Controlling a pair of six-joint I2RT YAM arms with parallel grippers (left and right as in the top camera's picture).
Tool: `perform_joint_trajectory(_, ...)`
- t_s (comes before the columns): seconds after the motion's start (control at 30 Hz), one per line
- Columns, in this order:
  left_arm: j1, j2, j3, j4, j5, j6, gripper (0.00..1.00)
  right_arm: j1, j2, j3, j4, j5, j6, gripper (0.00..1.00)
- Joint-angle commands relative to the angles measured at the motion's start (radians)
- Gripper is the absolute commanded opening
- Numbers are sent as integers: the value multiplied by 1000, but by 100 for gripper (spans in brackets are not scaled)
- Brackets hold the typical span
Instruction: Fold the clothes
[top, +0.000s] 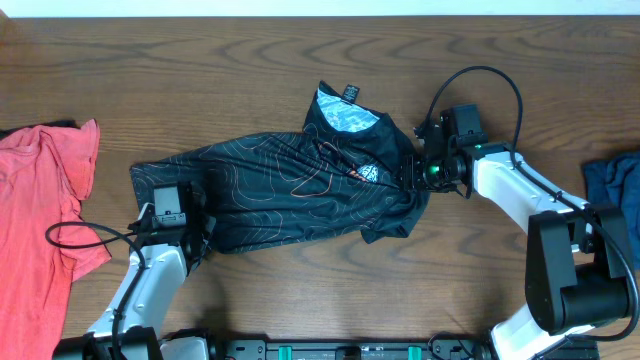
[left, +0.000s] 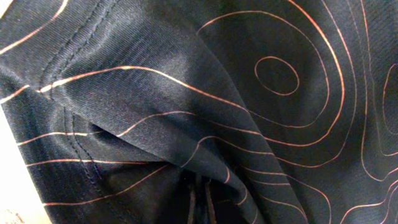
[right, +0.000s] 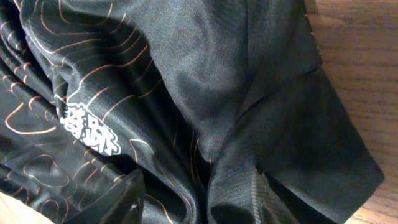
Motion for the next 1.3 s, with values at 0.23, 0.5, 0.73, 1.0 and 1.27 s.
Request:
perform_joint_trajectory(0.23, 6, 11, 14, -9, -1, 19, 6, 38, 5, -77, 113, -4, 98, 29)
perform_joint_trajectory(0.5, 6, 11, 14, -9, -1, 19, 6, 38, 5, -92, 125, 0, 106, 50)
perform_joint_trajectory(0.73, 6, 11, 14, -9, -1, 19, 6, 38, 5, -92, 137, 31, 106, 1)
perform_joint_trajectory(1.0, 6, 9, 16, -6, 1, 24, 6, 21, -27, -46, 162, 34, 101, 1)
perform_joint_trajectory(1.27, 6, -82, 61, -14, 138, 87, 6, -39, -167, 159, -57, 151, 24, 2)
